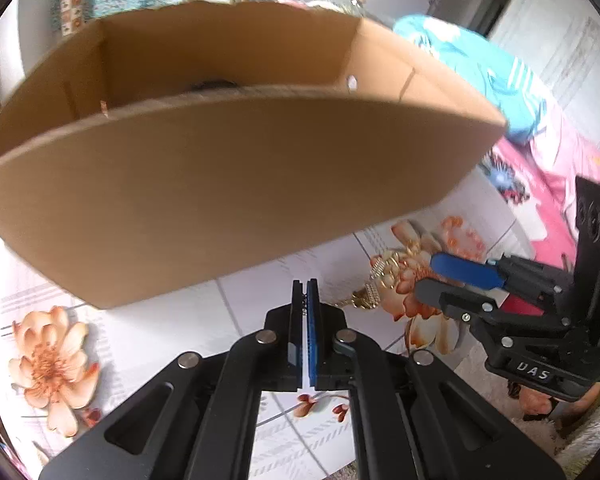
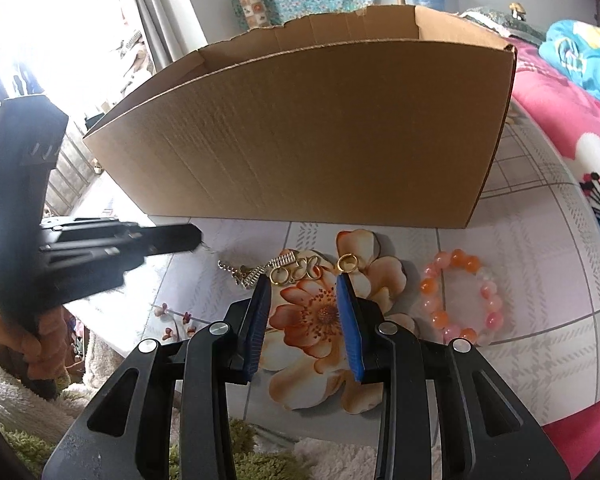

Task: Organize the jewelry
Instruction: 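Close left tool on the gold spring earring, then lift the earring with left tool and carry it over the box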

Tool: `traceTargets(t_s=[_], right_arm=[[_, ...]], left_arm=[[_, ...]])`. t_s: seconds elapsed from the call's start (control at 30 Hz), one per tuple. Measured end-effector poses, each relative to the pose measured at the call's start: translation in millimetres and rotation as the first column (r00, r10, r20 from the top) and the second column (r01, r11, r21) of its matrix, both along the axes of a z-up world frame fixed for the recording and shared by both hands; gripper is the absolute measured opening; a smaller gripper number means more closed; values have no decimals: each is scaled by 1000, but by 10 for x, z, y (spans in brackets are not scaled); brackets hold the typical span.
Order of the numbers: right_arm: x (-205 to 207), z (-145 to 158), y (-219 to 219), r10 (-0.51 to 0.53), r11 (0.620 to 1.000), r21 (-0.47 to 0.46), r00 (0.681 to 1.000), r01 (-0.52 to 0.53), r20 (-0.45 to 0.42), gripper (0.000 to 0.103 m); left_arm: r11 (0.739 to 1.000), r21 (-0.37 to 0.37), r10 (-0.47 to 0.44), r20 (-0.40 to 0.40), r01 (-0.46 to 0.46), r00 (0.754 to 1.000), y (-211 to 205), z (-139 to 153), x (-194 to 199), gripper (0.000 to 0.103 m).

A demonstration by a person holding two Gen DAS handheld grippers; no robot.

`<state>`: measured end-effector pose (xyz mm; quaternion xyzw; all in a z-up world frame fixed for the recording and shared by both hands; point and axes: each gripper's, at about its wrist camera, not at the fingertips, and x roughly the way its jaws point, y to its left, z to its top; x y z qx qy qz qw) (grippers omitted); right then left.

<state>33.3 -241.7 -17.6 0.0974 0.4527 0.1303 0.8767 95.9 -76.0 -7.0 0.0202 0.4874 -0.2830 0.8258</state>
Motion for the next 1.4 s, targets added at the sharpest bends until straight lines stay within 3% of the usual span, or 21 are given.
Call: traceTargets(t_s=[0.2, 0.5, 0.63, 0.97, 1.03, 1.13, 1.4], right_arm=[[7, 48, 59, 12, 1000, -5, 1000, -12, 14, 31], [115, 58, 325, 113, 993, -36, 994, -112, 14, 31], [194, 20, 436, 134, 988, -80, 991, -134, -1, 24], [344, -4, 675, 167, 964, -206, 986, -167, -15, 23], [328, -2, 716, 170, 959, -228, 985, -169, -16, 14], [347, -7, 803, 165, 963, -211, 986, -168, -33, 5], [314, -47, 649, 133, 980, -140, 990, -140, -55, 0]], left_arm=[[998, -46, 46, 12, -45, 999, 180, 119, -34, 1], [997, -23, 68, 25, -67, 997, 335, 73, -78, 1], [998, -26, 65, 25, -64, 998, 360, 45, -99, 1], [996, -49, 73, 7, -73, 997, 432, -9, -58, 1], [996, -51, 76, 4, -75, 997, 439, -23, -49, 1], [995, -58, 79, 2, -79, 997, 466, -31, -39, 1], [995, -63, 82, 8, -81, 997, 490, -28, -49, 1]])
